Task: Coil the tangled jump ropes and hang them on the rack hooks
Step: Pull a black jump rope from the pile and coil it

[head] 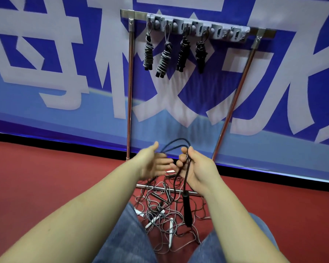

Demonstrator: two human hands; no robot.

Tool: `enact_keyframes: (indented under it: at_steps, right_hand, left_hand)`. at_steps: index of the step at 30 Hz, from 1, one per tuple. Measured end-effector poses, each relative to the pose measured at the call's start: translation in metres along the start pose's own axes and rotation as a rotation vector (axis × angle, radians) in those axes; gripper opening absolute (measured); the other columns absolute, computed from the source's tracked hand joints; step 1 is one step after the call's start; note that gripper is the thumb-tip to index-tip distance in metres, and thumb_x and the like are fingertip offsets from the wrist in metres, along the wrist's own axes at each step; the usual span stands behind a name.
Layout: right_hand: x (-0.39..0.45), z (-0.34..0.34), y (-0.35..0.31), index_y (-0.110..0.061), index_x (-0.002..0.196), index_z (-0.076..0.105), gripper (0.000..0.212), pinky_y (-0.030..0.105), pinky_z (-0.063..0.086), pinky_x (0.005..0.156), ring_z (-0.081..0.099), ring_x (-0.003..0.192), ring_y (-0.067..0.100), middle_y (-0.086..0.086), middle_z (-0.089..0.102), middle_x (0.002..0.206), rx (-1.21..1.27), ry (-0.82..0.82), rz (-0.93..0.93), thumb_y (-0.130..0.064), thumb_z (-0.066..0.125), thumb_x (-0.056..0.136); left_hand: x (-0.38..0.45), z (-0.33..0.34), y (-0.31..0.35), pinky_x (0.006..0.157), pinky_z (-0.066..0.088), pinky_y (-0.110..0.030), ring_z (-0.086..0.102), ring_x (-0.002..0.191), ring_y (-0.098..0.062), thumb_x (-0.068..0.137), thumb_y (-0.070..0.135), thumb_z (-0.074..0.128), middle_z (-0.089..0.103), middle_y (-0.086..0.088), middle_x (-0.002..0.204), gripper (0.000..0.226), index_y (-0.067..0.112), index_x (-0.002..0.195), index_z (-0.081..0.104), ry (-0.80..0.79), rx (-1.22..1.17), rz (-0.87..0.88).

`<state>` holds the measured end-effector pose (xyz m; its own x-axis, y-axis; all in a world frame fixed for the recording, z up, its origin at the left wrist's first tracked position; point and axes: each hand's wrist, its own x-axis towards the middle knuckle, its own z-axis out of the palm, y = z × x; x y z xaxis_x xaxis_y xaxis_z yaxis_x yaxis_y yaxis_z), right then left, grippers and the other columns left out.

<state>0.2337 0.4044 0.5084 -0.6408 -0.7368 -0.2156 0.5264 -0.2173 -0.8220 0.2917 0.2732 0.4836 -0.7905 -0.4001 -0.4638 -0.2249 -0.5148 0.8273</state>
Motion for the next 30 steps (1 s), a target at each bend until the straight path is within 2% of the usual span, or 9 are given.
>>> enact_keyframes:
  at_steps: [2, 7, 11, 13, 17, 21, 24, 26, 30]
  right_hand:
    - [0.008, 0.004, -0.008, -0.009, 0.085, 0.053, 0.029, 0.032, 0.049, 0.060, 0.050, 0.047, 0.014, 0.001, 0.050, 0.053, 0.055, 0.059, 0.015, -0.020, 0.034, 0.102]
    - [0.023, 0.010, -0.029, -0.007, 0.080, 0.052, 0.033, 0.039, 0.050, 0.076, 0.050, 0.058, 0.017, 0.005, 0.047, 0.066, 0.149, 0.147, 0.039, -0.018, 0.031, 0.104]
    - [0.030, 0.011, -0.039, -0.007, 0.081, 0.050, 0.034, 0.041, 0.043, 0.090, 0.056, 0.068, 0.022, 0.007, 0.051, 0.072, 0.065, 0.131, 0.022, -0.017, 0.029, 0.104]
    - [0.031, 0.009, -0.039, -0.008, 0.085, 0.053, 0.035, 0.040, 0.044, 0.090, 0.061, 0.074, 0.021, 0.008, 0.059, 0.078, -0.078, 0.102, 0.022, -0.024, 0.029, 0.104]
    - [0.026, -0.008, -0.021, -0.010, 0.100, 0.061, 0.046, 0.032, 0.045, 0.064, 0.061, 0.066, 0.018, 0.008, 0.066, 0.085, -0.380, 0.037, 0.067, -0.050, 0.038, 0.096]
    - [0.006, -0.034, 0.027, -0.021, 0.103, 0.068, 0.051, 0.039, 0.047, 0.097, 0.067, 0.094, 0.014, -0.004, 0.073, 0.098, -0.850, -0.087, -0.027, -0.063, 0.055, 0.077]
    - [0.000, -0.047, 0.046, -0.022, 0.104, 0.067, 0.030, 0.039, 0.048, 0.095, 0.065, 0.089, 0.013, -0.007, 0.072, 0.093, -1.070, -0.076, -0.162, -0.040, 0.063, 0.081]
    - [-0.001, -0.047, 0.046, -0.020, 0.094, 0.066, 0.008, 0.038, 0.049, 0.084, 0.063, 0.079, 0.010, -0.007, 0.071, 0.080, -1.049, -0.076, -0.192, -0.025, 0.061, 0.090]
    - [-0.006, -0.033, 0.034, -0.013, 0.086, 0.056, 0.009, 0.029, 0.056, 0.065, 0.067, 0.066, 0.013, 0.001, 0.067, 0.071, -0.572, -0.041, -0.071, -0.012, 0.054, 0.095]
  left_hand:
    - [-0.005, 0.010, -0.017, 0.071, 0.041, -0.028, 0.065, 0.074, -0.013, 0.099, 0.055, 0.017, 0.072, 0.001, 0.078, 0.060, 0.014, 0.105, 0.060, -0.127, 0.121, -0.012]
    - [-0.008, 0.021, -0.043, 0.085, 0.044, -0.028, 0.066, 0.087, -0.014, 0.095, 0.054, 0.027, 0.073, -0.005, 0.090, 0.056, 0.016, 0.094, 0.068, -0.229, 0.199, 0.144]
    - [-0.019, 0.025, -0.044, 0.069, 0.049, -0.018, 0.066, 0.071, -0.005, 0.099, 0.024, 0.047, 0.070, -0.007, 0.090, 0.018, 0.015, 0.096, 0.062, -0.229, 0.353, 0.316]
    - [-0.021, 0.026, -0.042, 0.064, 0.051, -0.018, 0.066, 0.072, -0.007, 0.098, 0.016, 0.050, 0.070, -0.004, 0.087, 0.013, 0.017, 0.094, 0.063, -0.216, 0.401, 0.356]
    - [-0.023, 0.029, -0.033, 0.059, 0.056, -0.024, 0.065, 0.075, -0.016, 0.097, 0.015, 0.051, 0.068, -0.007, 0.088, 0.016, 0.018, 0.091, 0.065, -0.112, 0.226, 0.364]
    - [-0.025, 0.031, -0.018, 0.049, 0.053, -0.022, 0.066, 0.058, -0.012, 0.096, 0.014, 0.054, 0.067, -0.007, 0.079, 0.015, 0.013, 0.087, 0.065, 0.014, 0.008, 0.354]
    - [-0.030, 0.032, -0.008, 0.053, 0.055, -0.026, 0.063, 0.069, -0.015, 0.095, 0.015, 0.055, 0.066, -0.007, 0.083, 0.013, 0.012, 0.088, 0.065, 0.027, 0.017, 0.320]
    - [-0.030, 0.031, -0.003, 0.058, 0.055, -0.026, 0.061, 0.073, -0.016, 0.096, 0.019, 0.055, 0.065, -0.007, 0.086, 0.014, 0.011, 0.090, 0.066, 0.025, 0.060, 0.320]
    - [-0.027, 0.018, 0.007, 0.074, 0.051, -0.027, 0.065, 0.089, -0.014, 0.095, 0.044, 0.050, 0.070, -0.003, 0.103, 0.034, 0.015, 0.105, 0.066, 0.040, 0.278, 0.263]
